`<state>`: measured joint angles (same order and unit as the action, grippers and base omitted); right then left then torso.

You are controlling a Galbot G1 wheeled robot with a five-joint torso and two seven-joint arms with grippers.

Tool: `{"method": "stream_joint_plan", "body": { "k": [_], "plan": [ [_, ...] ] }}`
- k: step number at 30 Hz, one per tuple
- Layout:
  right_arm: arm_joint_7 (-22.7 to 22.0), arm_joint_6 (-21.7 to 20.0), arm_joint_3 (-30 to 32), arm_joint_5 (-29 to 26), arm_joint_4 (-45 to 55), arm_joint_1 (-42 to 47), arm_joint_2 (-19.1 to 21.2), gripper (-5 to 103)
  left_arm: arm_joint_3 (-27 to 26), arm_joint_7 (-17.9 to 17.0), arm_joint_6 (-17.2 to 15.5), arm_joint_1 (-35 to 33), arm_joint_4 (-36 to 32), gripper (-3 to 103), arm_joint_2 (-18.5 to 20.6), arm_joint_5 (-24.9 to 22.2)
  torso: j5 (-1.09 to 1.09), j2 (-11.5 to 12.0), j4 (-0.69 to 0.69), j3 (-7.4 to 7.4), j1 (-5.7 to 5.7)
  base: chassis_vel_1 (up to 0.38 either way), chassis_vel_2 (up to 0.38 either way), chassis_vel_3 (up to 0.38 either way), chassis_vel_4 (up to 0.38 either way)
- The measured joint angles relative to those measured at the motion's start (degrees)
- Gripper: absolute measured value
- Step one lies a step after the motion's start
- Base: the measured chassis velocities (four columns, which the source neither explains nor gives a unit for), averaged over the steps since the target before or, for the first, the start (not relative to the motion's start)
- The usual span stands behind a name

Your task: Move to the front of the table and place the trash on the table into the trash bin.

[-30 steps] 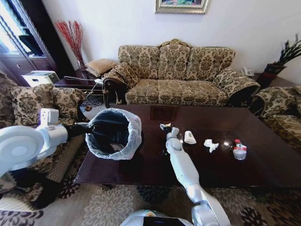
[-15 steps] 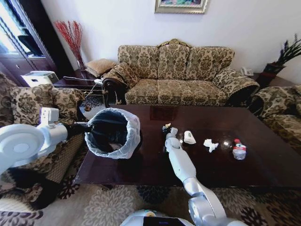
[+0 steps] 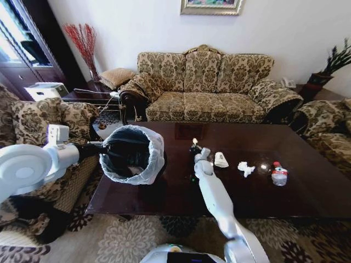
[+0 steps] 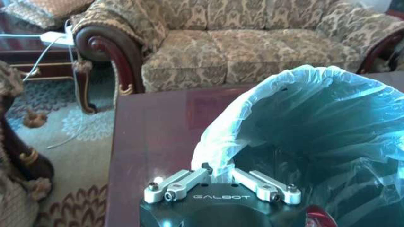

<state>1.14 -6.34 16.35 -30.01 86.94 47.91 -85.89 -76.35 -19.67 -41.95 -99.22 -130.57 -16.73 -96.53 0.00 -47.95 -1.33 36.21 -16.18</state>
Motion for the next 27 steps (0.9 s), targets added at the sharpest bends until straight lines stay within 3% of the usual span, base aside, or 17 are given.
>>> {"method": "stream_joint_plan", "body": {
  "k": [2, 3, 5, 10, 16, 21, 27],
  "plan": [
    [3.39, -0.14, -3.24, -3.58, 17.10, 6.65, 4.04, 0, -0.10, -0.63, -0.04, -0.34, 0.61, 0, 0.65, -0.92, -0.01, -0.01, 0.00, -0.01, 0.02, 0.000, 0.000, 0.000, 0.000],
    [3.39, -0.14, -3.24, -3.58, 17.10, 6.65, 4.04, 0, -0.10, -0.63, -0.04, -0.34, 0.61, 0, 0.65, -0.92, -0.01, -0.01, 0.00, -0.01, 0.02, 0.000, 0.000, 0.000, 0.000],
    [8.35, 1.34, -5.64, -5.97, 30.66, 11.51, 7.80, 0, -0.09, -0.96, -0.05, -0.99, 0.72, 0, 1.13, -1.18, 0.00, -0.02, 0.00, -0.02, 0.02, 0.000, 0.000, 0.000, 0.000],
    [13.24, 2.56, -9.26, -8.93, 43.74, 14.75, 12.40, 0, 0.48, -1.56, -0.10, -2.37, -0.18, 0, 1.73, -1.19, 0.01, -0.02, -0.01, -0.02, 0.02, 0.000, 0.000, 0.000, 0.000],
    [14.65, 0.18, -14.84, -13.16, 49.09, 13.75, 15.25, 0, 0.53, -2.19, -0.14, -3.68, -2.85, 0, 2.50, -1.62, 0.01, -0.02, -0.02, -0.02, 0.02, 0.000, 0.000, 0.000, 0.000],
    [16.74, -0.58, -19.13, -8.93, 45.91, 13.14, 14.85, 1, 0.43, -3.03, -0.16, -5.23, -5.60, 0, 2.54, -1.71, 0.01, -0.01, -0.02, -0.01, 0.01, 0.000, 0.000, 0.000, 0.000],
    [16.49, -1.02, -21.22, -7.33, 42.63, 13.26, 14.42, 22, 0.03, -3.09, -0.19, -5.02, -8.73, 0, 1.40, -1.62, 0.00, -0.01, -0.01, -0.01, 0.01, 0.000, 0.000, 0.000, 0.000]
  ]
}}
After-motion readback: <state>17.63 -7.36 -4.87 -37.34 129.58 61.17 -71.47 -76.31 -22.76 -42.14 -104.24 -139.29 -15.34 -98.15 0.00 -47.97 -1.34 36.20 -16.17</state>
